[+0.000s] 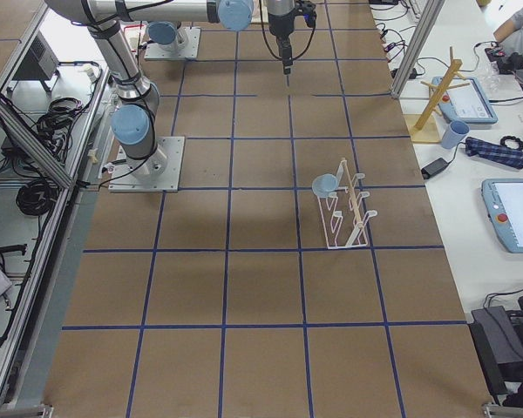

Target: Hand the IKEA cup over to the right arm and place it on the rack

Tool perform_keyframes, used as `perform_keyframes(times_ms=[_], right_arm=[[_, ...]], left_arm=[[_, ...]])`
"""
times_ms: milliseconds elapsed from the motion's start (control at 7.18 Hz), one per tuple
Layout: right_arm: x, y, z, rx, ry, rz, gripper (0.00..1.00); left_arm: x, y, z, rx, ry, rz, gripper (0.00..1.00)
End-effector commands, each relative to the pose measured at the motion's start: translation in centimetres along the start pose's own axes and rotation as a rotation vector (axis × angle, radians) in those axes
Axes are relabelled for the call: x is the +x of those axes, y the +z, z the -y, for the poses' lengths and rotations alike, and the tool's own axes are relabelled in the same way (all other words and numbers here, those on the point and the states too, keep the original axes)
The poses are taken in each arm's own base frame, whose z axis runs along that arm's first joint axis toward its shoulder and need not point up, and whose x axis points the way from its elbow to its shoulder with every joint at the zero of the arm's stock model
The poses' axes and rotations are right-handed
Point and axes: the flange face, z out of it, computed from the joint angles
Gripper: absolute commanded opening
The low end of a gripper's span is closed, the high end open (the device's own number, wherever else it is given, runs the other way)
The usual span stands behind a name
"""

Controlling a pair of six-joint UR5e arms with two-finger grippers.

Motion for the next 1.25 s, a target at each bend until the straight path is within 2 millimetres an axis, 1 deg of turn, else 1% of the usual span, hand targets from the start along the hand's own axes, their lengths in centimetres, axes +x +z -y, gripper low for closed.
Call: perform_keyframes(times_ms=[0,139,278,418,557,696,835,1114], right_arm=[[-0.1,0.1,0.0,-0.001,0.016,0.005,1.0],[-0.1,0.1,0.0,-0.002,0.016,0.005,1.0],[0.4,-0.3,0.3,0.005,0.034,0.005,1.0],[0.6,0.0,0.6,-0.009,0.037,0.001,1.0],[0.7,-0.3,0.9,-0.018,0.039,-0.004,1.0],[0.5,0.2,1.2,-0.061,0.034,-0.002,1.0],[0.5,-0.1,1.5,-0.055,0.034,0.005,1.0],[0.6,0.2,1.5,-0.064,0.032,-0.002,1.0]], left_arm=[[0.0,0.0,0.0,0.001,0.0,0.001,1.0],[0.0,0.0,0.0,0.002,0.0,-0.001,1.0],[0.0,0.0,0.0,0.001,0.0,-0.001,1.0],[0.0,0.0,0.0,0.001,0.0,-0.001,1.0],[0.0,0.0,0.0,0.002,0.0,-0.001,1.0],[0.0,0.0,0.0,0.001,0.0,-0.001,1.0],[0.0,0.0,0.0,0.002,0.0,-0.001,1.0],[0.0,0.0,-0.1,0.001,0.0,-0.001,1.0]])
